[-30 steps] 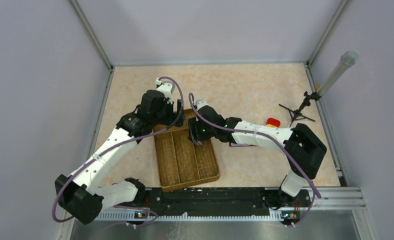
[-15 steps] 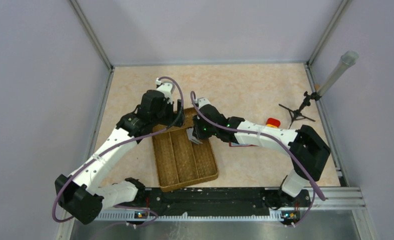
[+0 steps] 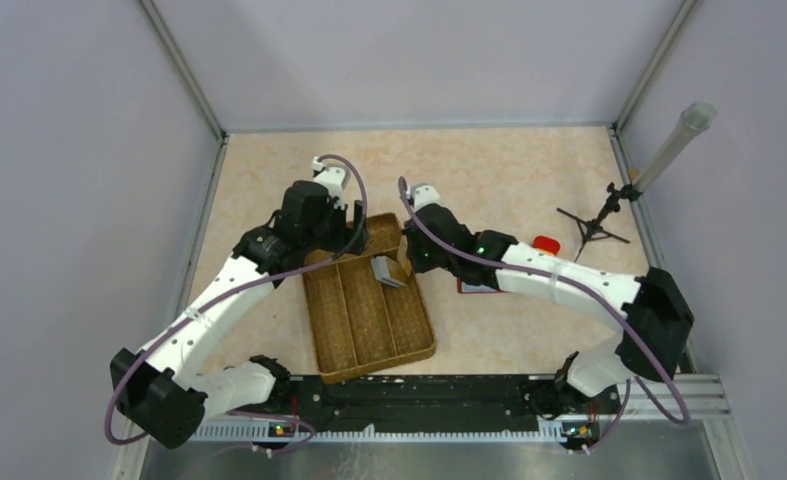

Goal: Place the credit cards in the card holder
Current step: Pick up the credit card from the storage box.

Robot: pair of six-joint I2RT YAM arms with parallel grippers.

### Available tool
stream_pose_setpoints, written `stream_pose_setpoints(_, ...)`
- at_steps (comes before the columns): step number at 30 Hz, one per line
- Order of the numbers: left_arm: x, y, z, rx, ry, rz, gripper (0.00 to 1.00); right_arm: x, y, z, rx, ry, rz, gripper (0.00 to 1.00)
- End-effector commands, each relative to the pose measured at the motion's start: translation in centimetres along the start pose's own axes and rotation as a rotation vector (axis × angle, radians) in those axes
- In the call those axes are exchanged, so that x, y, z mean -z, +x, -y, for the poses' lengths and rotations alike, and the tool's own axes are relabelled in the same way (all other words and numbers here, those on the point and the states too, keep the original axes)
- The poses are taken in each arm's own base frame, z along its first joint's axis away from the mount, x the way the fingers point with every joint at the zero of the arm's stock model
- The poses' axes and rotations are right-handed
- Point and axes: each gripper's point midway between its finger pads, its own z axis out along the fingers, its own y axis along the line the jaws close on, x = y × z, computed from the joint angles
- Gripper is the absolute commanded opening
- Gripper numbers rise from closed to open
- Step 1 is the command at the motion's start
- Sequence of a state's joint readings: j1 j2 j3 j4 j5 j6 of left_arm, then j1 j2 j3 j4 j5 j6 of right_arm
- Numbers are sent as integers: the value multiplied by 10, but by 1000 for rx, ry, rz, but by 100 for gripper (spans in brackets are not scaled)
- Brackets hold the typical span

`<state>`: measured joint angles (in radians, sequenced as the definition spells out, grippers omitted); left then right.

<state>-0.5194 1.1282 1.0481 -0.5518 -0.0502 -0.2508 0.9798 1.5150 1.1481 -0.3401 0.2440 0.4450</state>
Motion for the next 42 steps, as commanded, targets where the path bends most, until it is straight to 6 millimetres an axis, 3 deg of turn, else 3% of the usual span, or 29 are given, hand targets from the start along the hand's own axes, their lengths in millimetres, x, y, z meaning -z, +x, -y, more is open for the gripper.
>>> stream_pose_setpoints(1, 0, -5, 11, -69, 84, 29, 86, 54, -49, 16, 31, 35, 114, 0)
stream_pose_setpoints(4, 7, -17, 41, -80, 245, 65, 86, 72, -53, 30, 33, -66, 85, 0)
stream_pose_setpoints(8, 33, -25, 110, -122, 666, 90, 86, 98, -49, 39, 33, -352, 23, 0)
stream_pose_setpoints(10, 47, -24, 133, -139, 819, 63, 86, 112, -41, 34, 45, -464, -25, 0)
stream_pose_setpoints(13, 53, -15, 147, -159, 916, 5, 88, 135, -28, 13, 97, -643, -67, 0)
stream_pose_setpoints(18, 54, 22, 159, -185, 976, -164, 89, 176, -17, -23, 111, -962, -73, 0)
stream_pose_setpoints(20, 66, 32, 168, -177, 1054, -203, 82, 179, -17, -26, 100, -985, -64, 0)
stream_pose_setpoints(25, 83, 38, 183, -122, 1174, -224, 43, 179, -16, -27, 93, -993, -74, 0)
stream_pose_setpoints(32, 96, 49, 207, -124, 1270, -271, 24, 174, -18, -25, 75, -969, -73, 0)
stream_pose_setpoints(34, 95, 50, 210, -104, 1283, -283, 10, 171, -20, -23, 75, -951, -66, 0)
stream_pose_setpoints(35, 93, 48, 212, -90, 1279, -279, 0, 168, -20, -22, 71, -934, -66, 9)
stream_pose_setpoints(38, 81, 35, 212, -62, 1204, -179, 0, 154, -24, -9, 39, -817, -53, 51)
stream_pose_setpoints(39, 76, 30, 212, -43, 1172, -134, 0, 150, -26, -2, 15, -779, -44, 60)
stream_pose_setpoints(42, 68, 7, 210, 39, 1107, 29, 0, 146, -37, 19, -84, -727, 43, 72)
